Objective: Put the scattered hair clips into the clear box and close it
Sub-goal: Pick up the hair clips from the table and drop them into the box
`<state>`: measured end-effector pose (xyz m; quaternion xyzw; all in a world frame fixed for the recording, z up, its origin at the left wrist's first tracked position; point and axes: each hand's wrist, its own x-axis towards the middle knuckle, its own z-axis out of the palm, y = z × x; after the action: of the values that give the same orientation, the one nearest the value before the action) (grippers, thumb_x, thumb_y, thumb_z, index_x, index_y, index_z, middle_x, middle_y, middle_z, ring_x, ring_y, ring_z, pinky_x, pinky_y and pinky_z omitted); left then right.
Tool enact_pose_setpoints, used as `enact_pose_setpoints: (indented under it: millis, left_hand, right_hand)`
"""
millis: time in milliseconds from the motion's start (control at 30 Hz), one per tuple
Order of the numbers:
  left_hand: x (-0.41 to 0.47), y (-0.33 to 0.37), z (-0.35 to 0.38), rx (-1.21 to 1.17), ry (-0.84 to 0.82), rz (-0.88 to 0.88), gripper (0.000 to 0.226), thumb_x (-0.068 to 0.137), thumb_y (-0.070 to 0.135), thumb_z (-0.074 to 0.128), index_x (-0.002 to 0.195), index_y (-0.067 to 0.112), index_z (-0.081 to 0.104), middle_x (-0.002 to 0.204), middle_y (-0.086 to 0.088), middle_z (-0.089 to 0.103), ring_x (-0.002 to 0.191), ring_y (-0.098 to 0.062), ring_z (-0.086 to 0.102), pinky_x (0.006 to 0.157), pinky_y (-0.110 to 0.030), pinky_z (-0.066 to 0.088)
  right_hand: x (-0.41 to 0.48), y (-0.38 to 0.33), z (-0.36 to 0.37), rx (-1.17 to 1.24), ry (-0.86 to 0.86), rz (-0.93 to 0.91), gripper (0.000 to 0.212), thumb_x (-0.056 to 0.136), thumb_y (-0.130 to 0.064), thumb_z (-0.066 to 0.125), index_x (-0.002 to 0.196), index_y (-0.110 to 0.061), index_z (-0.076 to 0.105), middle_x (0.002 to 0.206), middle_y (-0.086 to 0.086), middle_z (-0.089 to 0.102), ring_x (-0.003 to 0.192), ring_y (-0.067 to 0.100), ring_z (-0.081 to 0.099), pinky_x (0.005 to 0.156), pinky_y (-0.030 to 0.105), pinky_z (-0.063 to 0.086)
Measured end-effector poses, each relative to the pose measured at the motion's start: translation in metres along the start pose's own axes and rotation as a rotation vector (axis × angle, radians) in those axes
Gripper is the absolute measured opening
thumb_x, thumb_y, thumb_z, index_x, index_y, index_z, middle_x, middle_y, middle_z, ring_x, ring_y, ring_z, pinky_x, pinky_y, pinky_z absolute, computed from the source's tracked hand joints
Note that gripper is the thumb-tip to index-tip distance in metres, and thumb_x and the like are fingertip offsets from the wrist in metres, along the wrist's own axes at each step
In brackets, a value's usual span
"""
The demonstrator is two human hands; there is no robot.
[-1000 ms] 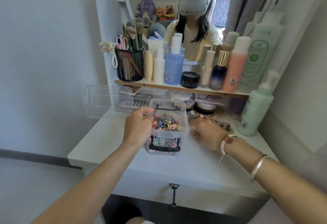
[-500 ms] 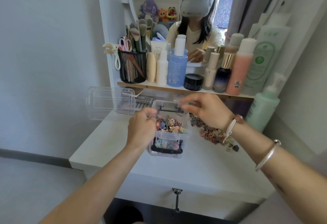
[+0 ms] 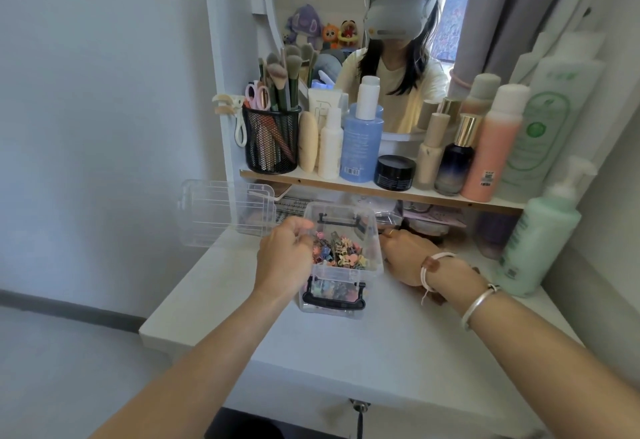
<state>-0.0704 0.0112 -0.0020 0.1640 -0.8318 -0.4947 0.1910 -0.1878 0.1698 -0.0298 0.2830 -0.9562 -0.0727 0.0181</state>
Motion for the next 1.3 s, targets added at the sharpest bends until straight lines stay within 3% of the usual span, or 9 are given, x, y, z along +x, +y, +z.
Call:
enact_pose_setpoints:
  millis: [100,333,433,567,700,834,1000,1134,1300]
  left_hand:
    - [0.001,-0.001,0.0,0.005,-0.006,0.01,0.026,0.094,0.009,0.042,0.112,0.011,0.059,0.122,-0.008,0.061,0.113,-0.026,0.056,0.101,-0.039,0.043]
    - [0.001,-0.002,-0.001,-0.024,-0.012,0.015,0.025,0.093,0.008,0.042,0.111,0.01,0.059,0.121,-0.009,0.061,0.111,-0.026,0.056,0.1,-0.036,0.043]
    - [0.0,-0.002,-0.001,-0.017,-0.013,0.017,0.026,0.093,0.007,0.042,0.112,0.01,0.059,0.121,-0.008,0.061,0.113,-0.024,0.054,0.096,-0.029,0.04]
    - [0.0,-0.002,-0.001,-0.024,-0.015,0.011,0.026,0.092,0.006,0.043,0.112,0.01,0.059,0.121,-0.009,0.061,0.113,-0.025,0.054,0.096,-0.029,0.039]
    - [-0.001,0.0,-0.002,-0.024,-0.02,0.004,0.026,0.092,0.005,0.043,0.112,0.01,0.06,0.121,-0.01,0.061,0.114,-0.024,0.053,0.097,-0.029,0.039]
    - [0.002,-0.001,-0.004,-0.034,-0.014,0.0,0.028,0.091,0.003,0.042,0.113,0.009,0.059,0.122,-0.01,0.06,0.114,-0.024,0.054,0.099,-0.032,0.04]
    - [0.004,-0.003,-0.005,-0.035,0.004,-0.003,0.028,0.092,0.004,0.042,0.113,0.009,0.059,0.119,-0.01,0.061,0.112,-0.026,0.056,0.1,-0.034,0.041]
    - [0.006,-0.004,-0.005,-0.018,0.019,0.002,0.029,0.091,0.004,0.041,0.113,0.01,0.059,0.12,-0.01,0.061,0.112,-0.025,0.055,0.1,-0.034,0.042]
    - [0.008,-0.005,-0.004,-0.006,0.028,0.013,0.028,0.092,0.004,0.041,0.113,0.009,0.059,0.121,-0.009,0.061,0.113,-0.024,0.054,0.1,-0.033,0.041]
  right_hand:
    - [0.004,0.002,0.0,0.012,-0.069,0.0,0.038,0.087,-0.008,0.044,0.125,-0.014,0.051,0.125,0.013,0.048,0.105,0.031,0.056,0.077,0.033,0.045]
    - [-0.017,0.005,-0.02,0.139,-0.11,-0.032,0.019,0.083,-0.006,0.056,0.098,-0.01,0.067,0.108,0.01,0.067,0.1,0.027,0.06,0.085,0.031,0.049]
    - [-0.03,0.008,-0.048,0.255,0.005,-0.026,0.021,0.084,-0.004,0.056,0.1,-0.01,0.068,0.099,0.005,0.071,0.092,0.015,0.063,0.085,0.02,0.045]
    - [-0.041,-0.002,-0.089,0.716,0.269,-0.052,0.007,0.082,-0.008,0.065,0.087,-0.013,0.066,0.068,-0.007,0.064,0.056,-0.006,0.057,0.065,0.011,0.046]
    - [-0.04,-0.027,-0.095,0.759,0.239,-0.157,0.024,0.083,-0.015,0.065,0.107,-0.012,0.067,0.089,-0.005,0.065,0.079,0.004,0.06,0.084,0.019,0.047]
    - [-0.039,-0.011,-0.087,0.682,0.313,-0.009,0.018,0.086,-0.01,0.059,0.103,-0.01,0.066,0.091,0.001,0.064,0.087,0.012,0.059,0.09,0.024,0.047]
    - [-0.033,0.004,-0.037,0.307,-0.062,0.03,0.047,0.083,-0.021,0.063,0.129,-0.014,0.05,0.13,0.006,0.055,0.118,0.02,0.052,0.098,0.025,0.038]
    - [-0.012,0.006,-0.014,0.335,-0.109,0.03,0.06,0.084,-0.023,0.062,0.138,-0.017,0.038,0.139,0.009,0.045,0.124,0.025,0.045,0.104,0.033,0.038]
    - [0.006,0.004,-0.006,0.269,-0.07,0.005,0.046,0.087,-0.012,0.051,0.133,-0.016,0.046,0.134,0.012,0.05,0.12,0.03,0.05,0.097,0.033,0.041]
